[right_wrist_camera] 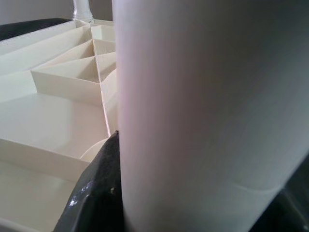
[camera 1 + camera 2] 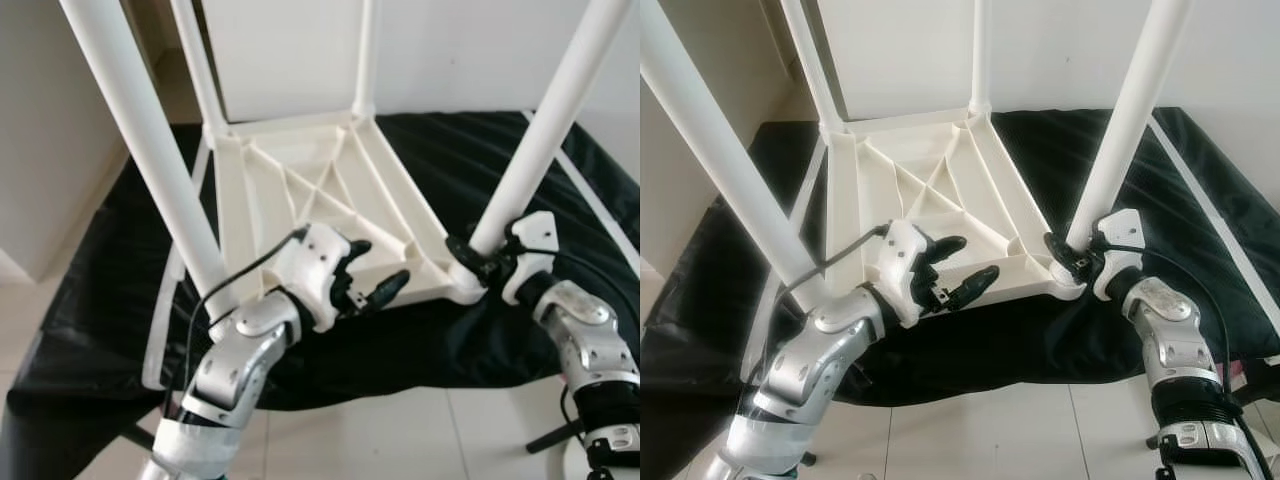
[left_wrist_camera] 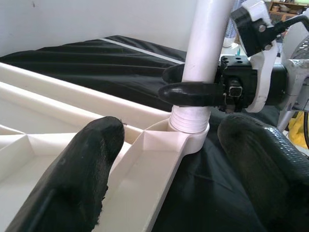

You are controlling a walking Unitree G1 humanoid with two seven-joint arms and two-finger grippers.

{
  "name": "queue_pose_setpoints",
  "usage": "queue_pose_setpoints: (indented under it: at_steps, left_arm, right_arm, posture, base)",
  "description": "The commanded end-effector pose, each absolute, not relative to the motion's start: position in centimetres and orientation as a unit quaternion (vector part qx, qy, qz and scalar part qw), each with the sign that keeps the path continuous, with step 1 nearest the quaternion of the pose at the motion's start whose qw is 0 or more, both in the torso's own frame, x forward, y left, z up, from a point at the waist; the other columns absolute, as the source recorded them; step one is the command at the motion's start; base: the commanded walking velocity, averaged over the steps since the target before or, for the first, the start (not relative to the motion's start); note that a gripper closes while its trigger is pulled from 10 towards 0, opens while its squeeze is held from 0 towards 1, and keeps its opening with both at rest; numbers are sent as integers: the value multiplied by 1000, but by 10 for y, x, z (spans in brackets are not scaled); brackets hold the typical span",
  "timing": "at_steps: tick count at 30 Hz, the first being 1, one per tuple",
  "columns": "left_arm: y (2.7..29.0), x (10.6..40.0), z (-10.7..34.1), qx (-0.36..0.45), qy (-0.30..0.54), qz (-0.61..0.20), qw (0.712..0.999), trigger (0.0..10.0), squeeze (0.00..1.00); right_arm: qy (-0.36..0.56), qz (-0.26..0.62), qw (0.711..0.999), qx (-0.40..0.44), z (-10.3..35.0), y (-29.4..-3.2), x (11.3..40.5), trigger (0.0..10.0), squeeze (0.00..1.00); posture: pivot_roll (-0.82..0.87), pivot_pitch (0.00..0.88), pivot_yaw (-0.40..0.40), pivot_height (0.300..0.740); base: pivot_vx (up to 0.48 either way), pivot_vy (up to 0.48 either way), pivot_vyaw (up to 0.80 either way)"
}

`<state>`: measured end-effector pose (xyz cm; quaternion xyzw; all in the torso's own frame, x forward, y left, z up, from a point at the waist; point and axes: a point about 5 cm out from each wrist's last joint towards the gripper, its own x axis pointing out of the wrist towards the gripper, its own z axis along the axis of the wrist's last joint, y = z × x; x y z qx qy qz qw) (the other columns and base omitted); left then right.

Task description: Building children table

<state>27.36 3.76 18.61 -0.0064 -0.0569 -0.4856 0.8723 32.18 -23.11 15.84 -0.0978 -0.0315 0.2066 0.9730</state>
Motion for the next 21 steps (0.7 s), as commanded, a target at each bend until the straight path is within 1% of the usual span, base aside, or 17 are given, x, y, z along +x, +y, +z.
queue_pose_setpoints:
  at_steps: [1, 2, 7, 9, 17, 21]
  left_arm:
    - [36, 271, 185, 1, -57, -498, 865, 10000, 0]
    - [36, 272, 184, 2, -56, -498, 866, 10000, 0]
    - [36, 272, 184, 2, -57, -497, 866, 10000, 0]
    - [36, 271, 184, 2, -57, -498, 866, 10000, 0]
    - [35, 271, 184, 1, -56, -498, 865, 10000, 0]
    - [36, 270, 183, 0, -55, -499, 865, 10000, 0]
  right_arm:
    - [24, 197, 974, -107, 135, -231, 317, 10000, 0]
    - [24, 181, 978, -100, 132, -228, 317, 10000, 0]
    - [19, 152, 985, -83, 130, -219, 315, 10000, 0]
    - [18, 123, 990, -72, 128, -210, 314, 10000, 0]
    - [18, 82, 995, -47, 131, -206, 315, 10000, 0]
    - [9, 3, 1000, -27, 136, -199, 314, 10000, 0]
  posture:
    - [-71, 69, 8, 740]
    - [-72, 69, 9, 740]
    - [-75, 71, 10, 740]
    - [-74, 73, 11, 740]
    - [-75, 76, 10, 740]
    - [-78, 77, 8, 740]
  base:
    - [0, 0, 0]
    - [0, 0, 0]
    - [0, 0, 0]
    - [0, 0, 0]
    - [0, 0, 0]
    - [0, 0, 0]
